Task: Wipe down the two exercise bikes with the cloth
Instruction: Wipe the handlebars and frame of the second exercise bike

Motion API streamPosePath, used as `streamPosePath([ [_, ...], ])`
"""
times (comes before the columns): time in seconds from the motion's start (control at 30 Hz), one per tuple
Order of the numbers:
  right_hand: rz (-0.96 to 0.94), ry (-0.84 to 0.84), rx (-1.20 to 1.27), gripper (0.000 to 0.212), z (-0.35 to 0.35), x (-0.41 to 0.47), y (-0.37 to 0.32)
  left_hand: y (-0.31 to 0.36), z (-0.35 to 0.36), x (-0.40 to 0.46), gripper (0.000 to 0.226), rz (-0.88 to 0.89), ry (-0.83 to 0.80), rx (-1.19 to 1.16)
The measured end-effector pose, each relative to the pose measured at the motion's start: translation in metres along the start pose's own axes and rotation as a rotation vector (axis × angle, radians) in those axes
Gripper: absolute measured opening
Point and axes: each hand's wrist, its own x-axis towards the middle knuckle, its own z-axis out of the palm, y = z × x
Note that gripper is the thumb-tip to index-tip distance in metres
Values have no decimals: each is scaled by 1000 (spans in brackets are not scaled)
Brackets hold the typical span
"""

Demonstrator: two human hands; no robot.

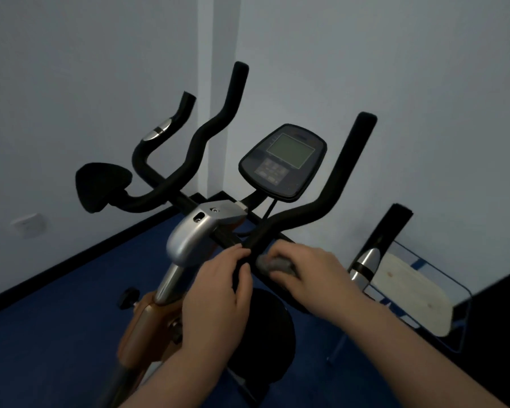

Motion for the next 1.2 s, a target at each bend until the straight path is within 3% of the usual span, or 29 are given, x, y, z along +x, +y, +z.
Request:
streamPosePath([
  [0.1,32,20,81,21,8,3,-9,5,-3,0,30,30,-7,103],
  [0.27,-30,-129,14,18,-11,-25,15,18,9,-4,26,13,16,269],
  [0.37,-30,-105,17,15,-12,-12,11,20,16,-6,25,35,77,381],
  [0.47,-55,-20,55,17,-1,-2,-2,17,17,-7,18,75,133,396],
  [0.57,-121,-36,-60,18,2,-15,6,12,18,-9,13,114,186,403],
  [0.77,-154,-42,-141,17,-6,-6,9,14,21,-11,34,167,241,390],
  [0.87,-104,71,-14,17,12,-1,-4,12,21,-13,32,215,250,376],
  [1.1,-102,20,114,34,1,-32,24,9,22,-12,30,258,298,367],
  [1.2,-37,68,90,22,9,-12,12,11,22,-12,30,255,288,373],
])
